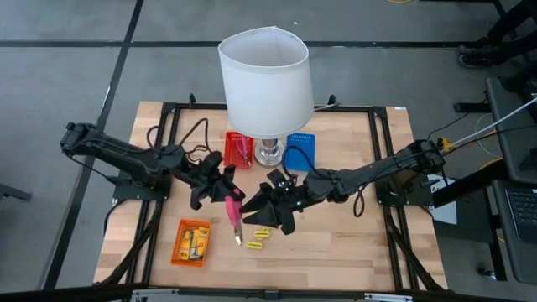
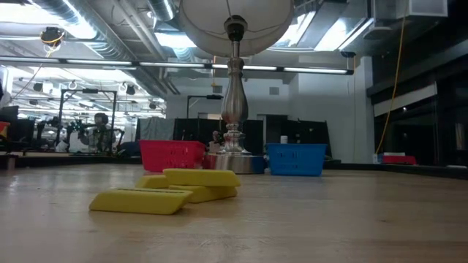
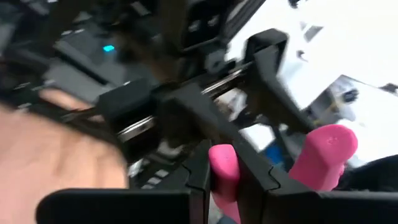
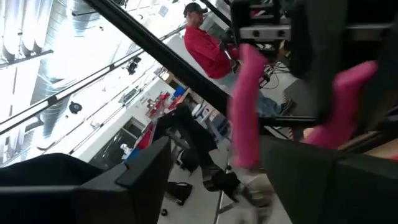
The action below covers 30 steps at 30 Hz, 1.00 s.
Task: Pick & Place School Supplies
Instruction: Put the pink hole puncher into the red basket
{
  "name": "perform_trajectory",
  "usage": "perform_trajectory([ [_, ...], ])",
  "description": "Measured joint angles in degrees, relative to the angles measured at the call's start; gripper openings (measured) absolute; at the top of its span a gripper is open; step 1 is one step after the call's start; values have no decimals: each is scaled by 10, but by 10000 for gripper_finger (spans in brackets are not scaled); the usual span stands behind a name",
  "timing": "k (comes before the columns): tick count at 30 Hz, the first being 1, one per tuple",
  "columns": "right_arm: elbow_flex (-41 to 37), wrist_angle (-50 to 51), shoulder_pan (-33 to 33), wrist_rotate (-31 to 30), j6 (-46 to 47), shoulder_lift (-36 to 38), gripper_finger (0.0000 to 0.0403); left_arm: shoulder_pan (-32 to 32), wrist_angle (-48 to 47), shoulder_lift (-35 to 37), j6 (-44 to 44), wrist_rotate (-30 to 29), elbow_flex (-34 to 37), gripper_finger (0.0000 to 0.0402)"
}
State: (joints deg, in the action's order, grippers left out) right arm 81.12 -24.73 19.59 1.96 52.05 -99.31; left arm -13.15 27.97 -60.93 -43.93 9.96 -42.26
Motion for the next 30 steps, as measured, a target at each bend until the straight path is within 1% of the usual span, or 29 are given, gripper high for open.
perform_trajectory([
  [3, 0, 29, 4, 4, 13, 0, 252, 0, -108, 45, 15, -34, 0, 36],
  [7, 0, 117, 19, 4, 44, 0, 238, 0, -312, 119, 17, -130, 0, 36],
  [9, 0, 182, 29, 4, 65, 0, 229, 0, -445, 144, -12, -183, -9, 36],
  [11, 0, 238, 40, 4, 90, 0, 221, 0, -568, 149, -53, -233, -27, 36],
  [12, 0, 265, 45, 2, 100, 0, 217, 1, -611, 148, -83, -255, -33, 36],
  [13, 0, 288, 50, -3, 107, 0, 214, 4, -635, 145, -117, -275, -35, 36],
  [15, 0, 322, 59, -17, 119, 0, 208, 25, -653, 142, -181, -305, -35, 36],
  [17, 0, 339, 68, -34, 124, 0, 203, 60, -657, 141, -227, -336, -35, 36],
  [19, 0, 354, 78, -58, 133, 1, 199, 97, -659, 141, -243, -363, -36, 36],
  [21, 0, 364, 88, -83, 138, 1, 196, 142, -654, 141, -243, -366, -32, 36],
  [23, 0, 377, 97, -104, 146, 1, 193, 196, -651, 141, -231, -343, -20, 36],
  [26, 0, 400, 112, -136, 151, 6, 191, 269, -616, 133, -199, -268, 17, 36],
  [28, 0, 412, 122, -163, 152, 17, 191, 310, -554, 129, -171, -219, 48, 36],
  [30, 0, 438, 133, -190, 160, 30, 191, 350, -467, 120, -137, -164, 76, 36],
])
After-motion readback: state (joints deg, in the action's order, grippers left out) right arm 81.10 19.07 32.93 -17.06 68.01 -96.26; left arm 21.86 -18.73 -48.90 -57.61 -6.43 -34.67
